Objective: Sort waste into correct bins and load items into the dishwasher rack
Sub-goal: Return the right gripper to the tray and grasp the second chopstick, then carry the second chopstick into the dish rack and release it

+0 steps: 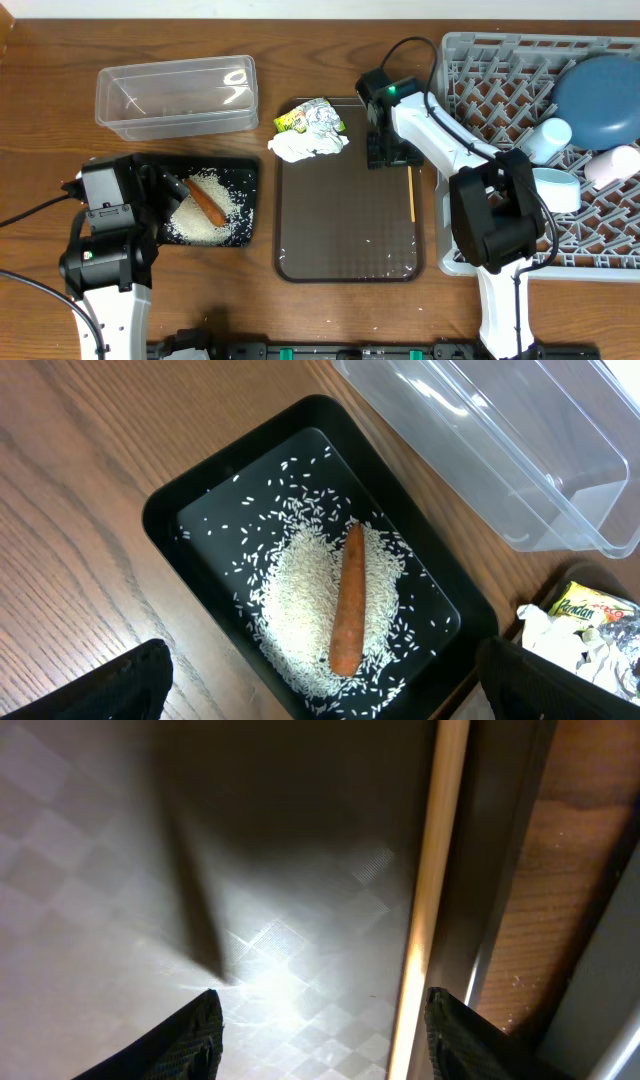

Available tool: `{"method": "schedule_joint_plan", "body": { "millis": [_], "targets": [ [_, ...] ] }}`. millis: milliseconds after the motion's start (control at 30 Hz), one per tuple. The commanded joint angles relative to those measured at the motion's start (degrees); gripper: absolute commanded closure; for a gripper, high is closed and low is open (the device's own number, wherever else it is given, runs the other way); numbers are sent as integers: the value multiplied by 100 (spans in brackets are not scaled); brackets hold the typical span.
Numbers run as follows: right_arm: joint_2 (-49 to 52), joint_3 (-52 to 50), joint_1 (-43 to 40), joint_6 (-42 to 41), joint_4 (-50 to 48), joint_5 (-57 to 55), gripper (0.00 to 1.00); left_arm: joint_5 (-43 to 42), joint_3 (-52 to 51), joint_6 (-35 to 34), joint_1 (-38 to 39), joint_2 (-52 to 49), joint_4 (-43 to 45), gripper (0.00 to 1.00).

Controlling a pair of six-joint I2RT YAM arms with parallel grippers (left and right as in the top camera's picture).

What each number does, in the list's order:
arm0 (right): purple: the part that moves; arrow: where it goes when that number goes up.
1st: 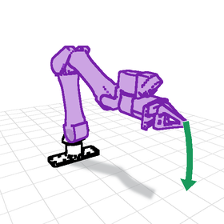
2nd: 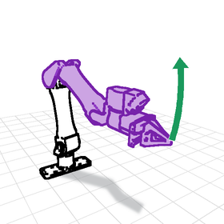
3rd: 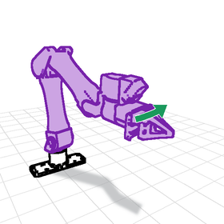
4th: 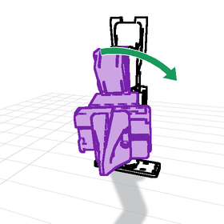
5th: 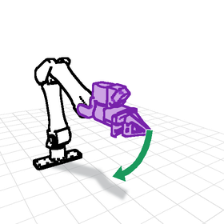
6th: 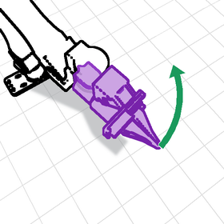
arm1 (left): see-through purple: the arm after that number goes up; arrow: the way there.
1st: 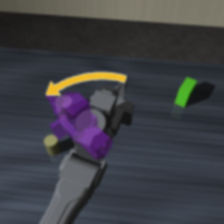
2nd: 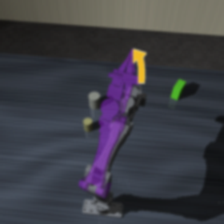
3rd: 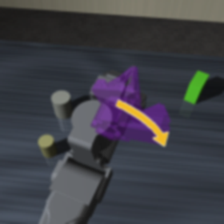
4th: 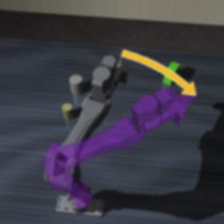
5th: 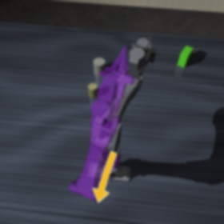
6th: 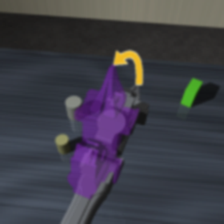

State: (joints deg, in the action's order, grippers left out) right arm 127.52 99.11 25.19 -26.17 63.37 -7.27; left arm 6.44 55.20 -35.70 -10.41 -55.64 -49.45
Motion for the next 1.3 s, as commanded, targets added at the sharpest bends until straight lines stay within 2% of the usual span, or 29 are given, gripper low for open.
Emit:
{"method": "schedule_joint_plan", "body": {
  "millis": [0,400,467,500,667,833,1000,1267],
  "targets": [
    [66,-188,-131,-98,-72,28,37,114,4,74,-17,-11,-2,1],
    [66,-518,-245,186,-450,498,39,114,4,74,-17,-11,-2,1],
    [66,-562,-227,184,-518,542,42,114,4,74,-17,-11,-2,1],
    [66,-588,-221,181,-555,573,49,114,4,74,-17,-11,-2,1],
    [66,-669,-197,179,-684,586,98,114,4,74,-17,-11,-2,1],
    [55,-592,-188,184,-678,638,99,114,4,74,-17,-11,-2,1],
    [-149,-55,-326,297,-144,693,99,114,4,74,-17,-11,-2,1],
    [-1351,568,-852,859,170,713,99,114,4,74,-17,-11,-2,1]
  ]
}}
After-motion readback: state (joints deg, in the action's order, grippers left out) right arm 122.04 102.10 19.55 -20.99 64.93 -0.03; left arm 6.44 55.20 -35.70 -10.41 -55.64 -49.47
